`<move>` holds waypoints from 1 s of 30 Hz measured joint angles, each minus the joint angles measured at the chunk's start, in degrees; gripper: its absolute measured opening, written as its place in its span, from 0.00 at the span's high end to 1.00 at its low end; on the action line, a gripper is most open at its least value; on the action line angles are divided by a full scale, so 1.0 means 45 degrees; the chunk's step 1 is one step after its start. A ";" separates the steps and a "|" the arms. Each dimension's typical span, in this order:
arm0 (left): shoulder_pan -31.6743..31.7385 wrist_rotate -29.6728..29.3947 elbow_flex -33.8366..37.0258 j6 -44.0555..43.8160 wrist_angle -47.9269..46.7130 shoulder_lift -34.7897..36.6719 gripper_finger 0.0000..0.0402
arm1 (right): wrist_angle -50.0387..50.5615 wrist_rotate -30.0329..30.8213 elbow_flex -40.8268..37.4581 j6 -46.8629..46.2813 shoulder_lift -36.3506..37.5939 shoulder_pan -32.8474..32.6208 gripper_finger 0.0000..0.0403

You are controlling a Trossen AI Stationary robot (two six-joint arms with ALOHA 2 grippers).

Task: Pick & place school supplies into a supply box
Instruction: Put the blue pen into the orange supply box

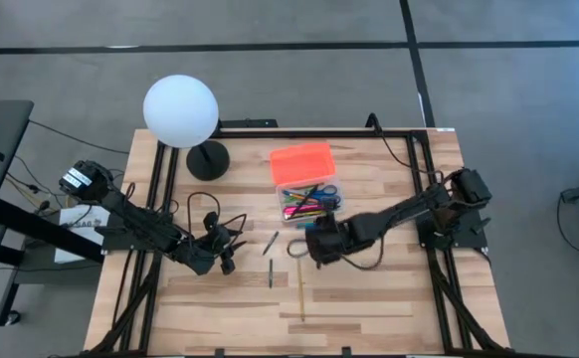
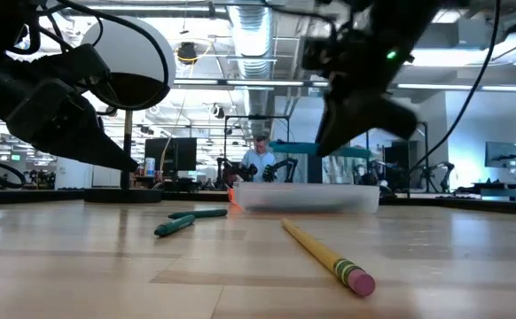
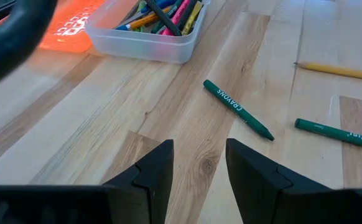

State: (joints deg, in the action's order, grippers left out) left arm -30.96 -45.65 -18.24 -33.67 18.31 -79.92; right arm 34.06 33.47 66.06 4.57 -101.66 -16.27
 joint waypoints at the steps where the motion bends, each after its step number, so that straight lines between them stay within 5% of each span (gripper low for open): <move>1: 0.0000 0.0000 0.0000 0.0000 0.0000 0.0000 0.65 | 0.0006 0.0186 0.0000 0.0073 0.0004 0.0277 0.90; 8: 0.0000 0.0000 0.0000 0.0005 0.0000 0.0000 0.65 | -0.0332 0.0167 0.0000 0.0884 0.0004 0.2242 0.91; 16: 0.0000 0.0060 0.0000 0.0005 0.0000 0.0000 0.65 | -0.1309 -0.1853 0.0000 0.1531 0.0009 0.3822 0.87; 30: 0.0000 0.0068 0.0005 0.0005 0.0000 0.0005 0.65 | -0.1333 -0.2150 0.0002 0.1001 -0.0176 0.4487 0.82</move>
State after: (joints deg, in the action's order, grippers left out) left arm -30.96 -45.34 -18.22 -33.65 18.31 -79.90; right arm 28.06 23.79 66.07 9.07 -102.45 3.92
